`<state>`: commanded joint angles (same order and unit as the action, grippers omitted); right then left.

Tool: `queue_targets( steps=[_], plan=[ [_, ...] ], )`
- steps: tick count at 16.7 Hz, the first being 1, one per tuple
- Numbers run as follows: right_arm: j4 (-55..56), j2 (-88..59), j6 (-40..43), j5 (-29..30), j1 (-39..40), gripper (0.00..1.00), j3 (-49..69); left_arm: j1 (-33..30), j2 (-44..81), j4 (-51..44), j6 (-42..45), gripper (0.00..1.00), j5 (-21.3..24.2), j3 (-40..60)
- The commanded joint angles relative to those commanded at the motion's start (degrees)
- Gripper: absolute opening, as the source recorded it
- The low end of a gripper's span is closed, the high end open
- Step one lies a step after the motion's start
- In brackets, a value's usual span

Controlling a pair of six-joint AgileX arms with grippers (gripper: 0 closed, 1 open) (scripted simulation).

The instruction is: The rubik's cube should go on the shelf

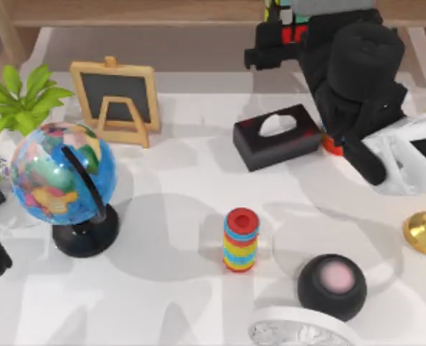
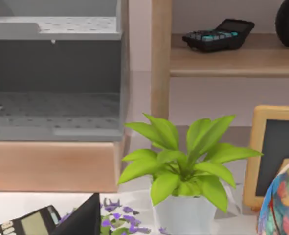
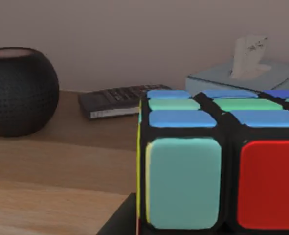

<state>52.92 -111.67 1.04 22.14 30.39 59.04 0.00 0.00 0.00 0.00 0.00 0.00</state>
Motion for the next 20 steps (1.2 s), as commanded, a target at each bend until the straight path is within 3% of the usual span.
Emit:
queue_targets(
  steps=[3,7,15,20],
  plan=[
    [14.0,-5.0,2.7,6.3,1.8,0.0,-1.9,0.0,0.0,0.0,0.0,1.0,0.0,0.0],
    [24.3,-9.9,5.4,11.8,2.8,0.0,-2.3,0.0,0.0,0.0,0.0,1.0,0.0,0.0],
    [25.7,-10.6,5.7,12.5,2.5,0.0,-2.0,0.0,0.0,0.0,0.0,1.0,0.0,0.0],
    [21.2,-13.2,5.3,10.4,0.5,0.0,6.1,0.0,0.0,0.0,0.0,1.0,0.0,0.0]
  ],
)
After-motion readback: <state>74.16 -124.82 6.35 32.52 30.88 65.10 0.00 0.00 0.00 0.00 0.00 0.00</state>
